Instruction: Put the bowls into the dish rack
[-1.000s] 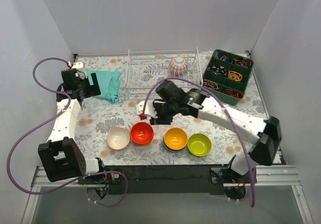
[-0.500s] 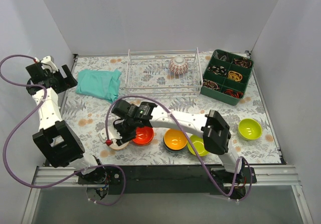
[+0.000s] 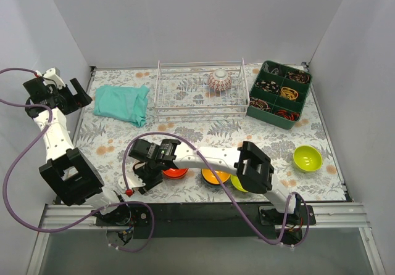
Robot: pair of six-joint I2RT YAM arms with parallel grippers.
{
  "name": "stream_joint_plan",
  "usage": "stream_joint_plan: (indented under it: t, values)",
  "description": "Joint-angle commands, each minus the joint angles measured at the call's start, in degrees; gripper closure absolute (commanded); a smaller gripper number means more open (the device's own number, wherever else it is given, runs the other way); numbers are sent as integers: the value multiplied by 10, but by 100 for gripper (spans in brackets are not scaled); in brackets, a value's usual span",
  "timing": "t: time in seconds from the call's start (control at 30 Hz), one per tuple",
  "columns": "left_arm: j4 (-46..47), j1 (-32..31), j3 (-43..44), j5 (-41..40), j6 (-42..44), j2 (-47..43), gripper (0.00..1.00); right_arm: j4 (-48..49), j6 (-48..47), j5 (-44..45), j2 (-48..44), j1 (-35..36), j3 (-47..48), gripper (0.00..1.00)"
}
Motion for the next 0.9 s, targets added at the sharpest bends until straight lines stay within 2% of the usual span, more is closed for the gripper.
stream_joint_plan:
  t: [0.0, 0.23, 0.33, 0.47, 0.57, 0.73, 0.87]
  values:
    - [-9, 3, 17, 20, -1, -19, 13, 4, 3, 25, 22, -4, 14, 58]
    - [-16, 5, -7, 21, 12, -47, 13, 28, 13, 70, 46, -4, 17, 59]
    - [-20, 4, -10, 19, 13, -50, 13, 38, 21, 81, 46, -4, 14, 69]
    - [-27, 5, -7, 23, 12, -58, 13, 48, 27, 86, 26, -4, 23, 87]
    - [-31, 6, 0, 29, 13, -60, 13, 45, 40, 97, 10, -4, 60, 99]
    - [-29, 6, 31, 28, 13, -61, 13, 45, 68, 105, -29, -14, 114, 99]
    - [-15, 6, 72, 41, 3, -61, 13, 47, 125, 95, -57, -45, 123, 99]
